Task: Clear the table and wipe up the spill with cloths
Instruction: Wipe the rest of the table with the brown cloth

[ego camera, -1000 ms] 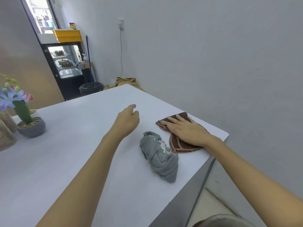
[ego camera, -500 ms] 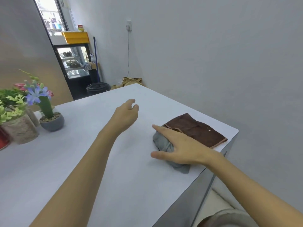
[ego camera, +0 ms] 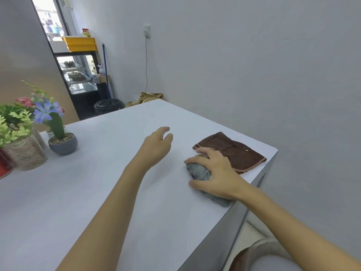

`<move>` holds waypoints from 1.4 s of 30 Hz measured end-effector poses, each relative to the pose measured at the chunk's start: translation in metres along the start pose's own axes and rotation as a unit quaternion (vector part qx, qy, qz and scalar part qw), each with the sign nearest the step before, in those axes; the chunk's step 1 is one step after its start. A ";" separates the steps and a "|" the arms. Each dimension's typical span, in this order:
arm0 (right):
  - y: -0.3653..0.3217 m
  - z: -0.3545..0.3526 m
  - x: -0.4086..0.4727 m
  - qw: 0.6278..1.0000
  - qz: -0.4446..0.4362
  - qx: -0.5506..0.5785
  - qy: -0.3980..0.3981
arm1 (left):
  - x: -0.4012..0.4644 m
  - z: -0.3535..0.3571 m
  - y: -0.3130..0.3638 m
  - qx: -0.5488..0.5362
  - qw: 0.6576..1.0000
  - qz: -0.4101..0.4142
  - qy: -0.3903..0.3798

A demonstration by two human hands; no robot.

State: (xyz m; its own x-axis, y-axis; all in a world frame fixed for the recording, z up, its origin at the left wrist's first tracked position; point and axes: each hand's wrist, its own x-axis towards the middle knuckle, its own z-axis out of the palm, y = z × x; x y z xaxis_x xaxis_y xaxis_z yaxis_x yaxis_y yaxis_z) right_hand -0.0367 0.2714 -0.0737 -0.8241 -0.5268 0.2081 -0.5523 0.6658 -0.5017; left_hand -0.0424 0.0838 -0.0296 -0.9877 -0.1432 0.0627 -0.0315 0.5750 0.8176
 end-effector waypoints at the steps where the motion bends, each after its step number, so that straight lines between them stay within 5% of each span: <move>1: -0.004 0.003 0.003 1.000 0.008 -0.003 0.004 | 0.000 0.001 -0.002 -0.007 1.000 -0.001 0.003; 9: -0.009 -0.004 -0.025 0.991 -0.034 0.124 -0.037 | 0.005 0.016 0.003 -0.016 0.999 0.013 -0.036; 14: 0.004 -0.017 -0.006 0.987 0.008 0.150 0.056 | 0.011 0.007 0.005 -0.012 1.000 0.020 -0.019; 20: 0.003 -0.037 0.015 0.903 0.089 0.408 0.102 | 0.014 0.001 -0.001 -0.017 1.000 0.015 -0.018; 27: -0.017 0.000 0.003 0.992 0.065 0.084 0.063 | 0.015 0.010 0.000 -0.028 0.999 0.019 -0.030; 31: -0.021 -0.006 -0.035 0.992 0.037 0.119 0.035 | 0.015 0.012 -0.001 -0.033 0.998 0.019 -0.039; 35: -0.005 -0.016 -0.030 0.985 0.109 0.071 0.114 | 0.012 0.015 -0.005 -0.038 0.998 0.012 -0.042; 42: -0.015 -0.020 -0.049 0.992 0.081 0.057 0.075 | 0.007 0.022 -0.001 -0.017 0.998 0.029 -0.057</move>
State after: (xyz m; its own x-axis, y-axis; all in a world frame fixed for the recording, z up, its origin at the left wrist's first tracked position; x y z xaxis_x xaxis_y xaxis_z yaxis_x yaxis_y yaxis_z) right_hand 0.0091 0.2977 -0.0600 -0.9151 -0.3274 0.2356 -0.4004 0.6671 -0.6282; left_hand -0.0531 0.1000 -0.0426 -0.9988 -0.0158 0.0464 0.0301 0.5512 0.8338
